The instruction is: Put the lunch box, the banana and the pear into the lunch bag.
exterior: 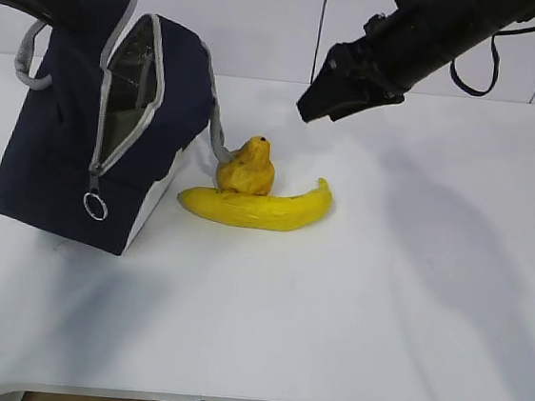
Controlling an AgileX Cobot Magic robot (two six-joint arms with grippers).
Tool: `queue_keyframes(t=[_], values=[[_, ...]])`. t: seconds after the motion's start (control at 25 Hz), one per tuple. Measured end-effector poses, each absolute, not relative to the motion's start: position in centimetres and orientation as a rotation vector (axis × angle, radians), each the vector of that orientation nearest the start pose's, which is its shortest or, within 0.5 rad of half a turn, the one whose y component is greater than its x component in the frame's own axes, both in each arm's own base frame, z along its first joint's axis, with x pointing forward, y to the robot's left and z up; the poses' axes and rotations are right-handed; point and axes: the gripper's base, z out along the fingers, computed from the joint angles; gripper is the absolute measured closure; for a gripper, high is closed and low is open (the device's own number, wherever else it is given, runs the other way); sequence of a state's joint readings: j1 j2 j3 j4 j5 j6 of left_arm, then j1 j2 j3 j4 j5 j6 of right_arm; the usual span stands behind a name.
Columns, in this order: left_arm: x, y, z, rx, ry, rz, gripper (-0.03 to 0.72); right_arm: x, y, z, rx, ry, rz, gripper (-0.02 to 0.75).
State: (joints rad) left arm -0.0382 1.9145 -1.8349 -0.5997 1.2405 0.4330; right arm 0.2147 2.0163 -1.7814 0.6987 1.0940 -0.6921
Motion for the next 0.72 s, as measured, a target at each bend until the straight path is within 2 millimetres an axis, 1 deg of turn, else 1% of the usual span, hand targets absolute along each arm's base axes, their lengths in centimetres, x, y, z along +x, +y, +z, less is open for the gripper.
queue_keyframes(t=[0.08,0.16,0.32,0.4,0.44,0.6,0.72], values=[[41.0,-6.4,32.9,0.482,2.571,-0.703,0.661,41.5,14.4,27.4,-0.967,2.459,0.655,0.276],[41.0,-6.4,32.9,0.483,2.572,-0.701,0.661,41.0,15.0,26.9,-1.132,2.457,0.528,0.276],[41.0,-6.4,32.9,0.484,2.573,-0.698,0.661,39.8,17.7,26.4,-1.423,2.367,0.331,0.276],[41.0,-6.3,32.8,0.485,2.576,-0.691,0.661,39.6,18.8,26.4,-1.491,2.306,0.25,0.276],[41.0,-6.3,32.8,0.487,2.578,-0.683,0.661,39.7,19.0,26.4,-1.501,2.281,0.224,0.276],[41.0,-6.2,32.7,0.491,2.584,-0.666,0.661,40.1,19.1,26.3,-1.563,2.201,0.174,0.276],[41.0,-6.1,32.7,0.495,2.588,-0.653,0.661,40.4,19.3,25.1,-1.667,2.146,0.166,0.276]])
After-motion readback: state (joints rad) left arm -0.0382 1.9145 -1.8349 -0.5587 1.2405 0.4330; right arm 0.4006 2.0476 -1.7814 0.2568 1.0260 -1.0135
